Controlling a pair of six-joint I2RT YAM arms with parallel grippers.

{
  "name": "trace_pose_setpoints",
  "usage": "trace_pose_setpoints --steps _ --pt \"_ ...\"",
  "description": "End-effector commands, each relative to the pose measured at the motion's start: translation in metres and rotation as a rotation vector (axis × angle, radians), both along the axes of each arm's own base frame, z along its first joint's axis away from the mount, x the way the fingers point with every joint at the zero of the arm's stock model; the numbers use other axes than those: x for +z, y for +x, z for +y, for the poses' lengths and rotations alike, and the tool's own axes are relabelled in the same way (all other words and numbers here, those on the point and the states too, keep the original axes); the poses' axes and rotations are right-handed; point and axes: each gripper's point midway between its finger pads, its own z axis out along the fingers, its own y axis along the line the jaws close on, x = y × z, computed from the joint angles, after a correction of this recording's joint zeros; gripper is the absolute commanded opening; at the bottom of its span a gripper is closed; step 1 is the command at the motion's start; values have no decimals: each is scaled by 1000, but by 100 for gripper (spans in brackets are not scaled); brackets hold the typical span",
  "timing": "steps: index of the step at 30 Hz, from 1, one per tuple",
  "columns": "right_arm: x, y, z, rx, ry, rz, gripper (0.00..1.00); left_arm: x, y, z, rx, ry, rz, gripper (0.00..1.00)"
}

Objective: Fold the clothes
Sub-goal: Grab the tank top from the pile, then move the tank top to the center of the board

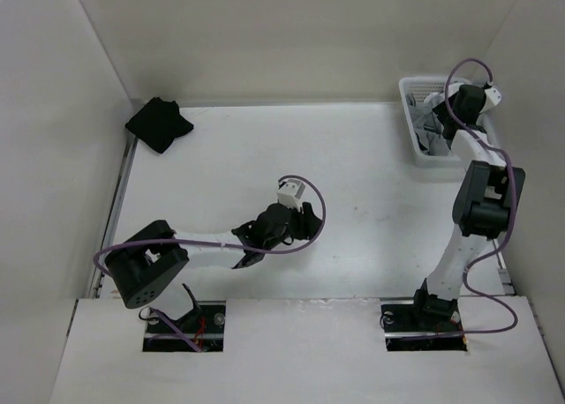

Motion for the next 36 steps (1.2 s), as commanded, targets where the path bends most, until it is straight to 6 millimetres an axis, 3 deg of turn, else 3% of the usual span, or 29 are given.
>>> trace_pose_setpoints --steps 1,10,12,14,16,17,19,20,21,22,23,24,25,27,28,30,31,32,34,36 --pt "-9 31 10 94 36 23 53 15 4 -6 -7 -57 -37 46" --pt "-35 65 7 91 71 42 49 7 1 -17 -39 -64 -7 46" --pt "-42 68 9 92 81 50 41 5 0 -18 -45 -67 4 46" --pt "-48 69 10 100 92 58 26 4 0 -19 -45 -74 14 46" --pt "-44 68 12 99 102 44 11 3 0 -19 -45 -73 15 46" --pt "-41 68 12 100 103 39 9 3 0 -19 -45 -73 15 46" --pt "-10 66 18 135 91 -33 0 4 2 -19 -42 -75 14 46" --pt "14 63 20 143 79 -85 0 4 3 -19 -41 -75 13 46" --pt "26 60 21 143 73 -110 0 4 3 -19 -41 -75 13 46" --pt "61 50 25 149 56 -179 0 5 2 -19 -42 -78 12 46" --pt "77 46 27 152 47 -209 0 6 2 -19 -42 -79 11 46" --pt "114 31 35 160 28 -278 0 7 3 -19 -41 -80 10 46" --pt "130 24 38 164 19 -309 0 7 3 -19 -40 -83 10 46" --pt "188 -7 56 189 -10 -416 0 9 4 -15 -27 -88 9 46" --pt "203 -17 63 198 -18 -446 0 10 5 -14 -24 -91 9 46" --pt "255 -52 88 233 -40 -551 0 13 9 -7 0 -105 7 46" --pt "294 -79 110 273 -52 -636 0 16 14 2 30 -122 9 46" --pt "319 -98 125 304 -59 -693 0 18 17 6 45 -130 9 46" --pt "395 -160 170 402 -86 -864 0 28 27 26 110 -170 14 46" --pt "450 -213 199 472 -116 -1000 0 39 38 49 185 -214 10 46"
